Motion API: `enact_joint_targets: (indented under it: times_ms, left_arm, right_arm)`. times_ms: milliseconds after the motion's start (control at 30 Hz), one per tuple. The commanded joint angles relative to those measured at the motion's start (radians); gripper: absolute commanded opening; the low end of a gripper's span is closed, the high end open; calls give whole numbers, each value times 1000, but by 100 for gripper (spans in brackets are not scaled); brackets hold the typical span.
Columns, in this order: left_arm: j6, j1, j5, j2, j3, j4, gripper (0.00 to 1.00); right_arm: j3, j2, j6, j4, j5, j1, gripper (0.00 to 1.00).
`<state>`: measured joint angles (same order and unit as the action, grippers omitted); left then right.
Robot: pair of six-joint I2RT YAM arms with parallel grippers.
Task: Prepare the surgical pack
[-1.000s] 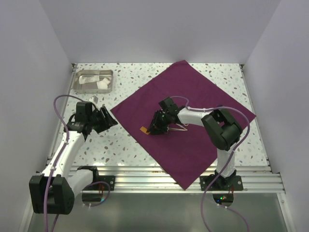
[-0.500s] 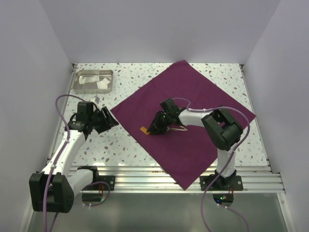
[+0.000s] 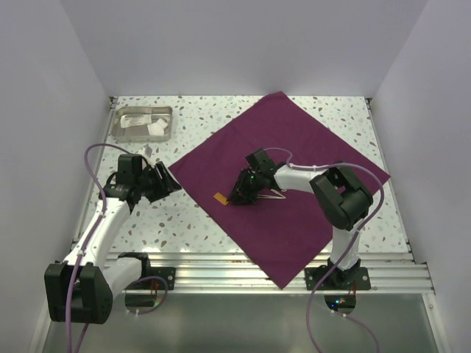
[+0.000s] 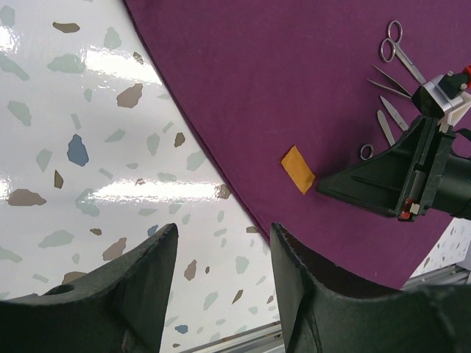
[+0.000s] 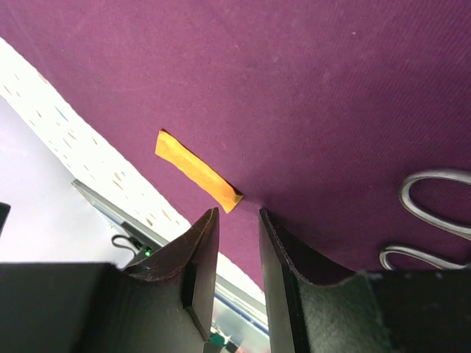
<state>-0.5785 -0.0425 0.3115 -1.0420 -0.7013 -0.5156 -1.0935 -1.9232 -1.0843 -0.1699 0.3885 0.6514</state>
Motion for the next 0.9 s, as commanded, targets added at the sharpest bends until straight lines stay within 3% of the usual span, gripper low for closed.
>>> enact_joint_targets:
  times_ms: [0,867]
  left_arm:
    - [23,-8,17,13,-17,37,57]
    - [6,-8,17,-18,-10,58,57]
  right_arm:
    - [-2,-20,21,-5,-25,-4,33]
    - [-151,-151,55,15,18,2,30]
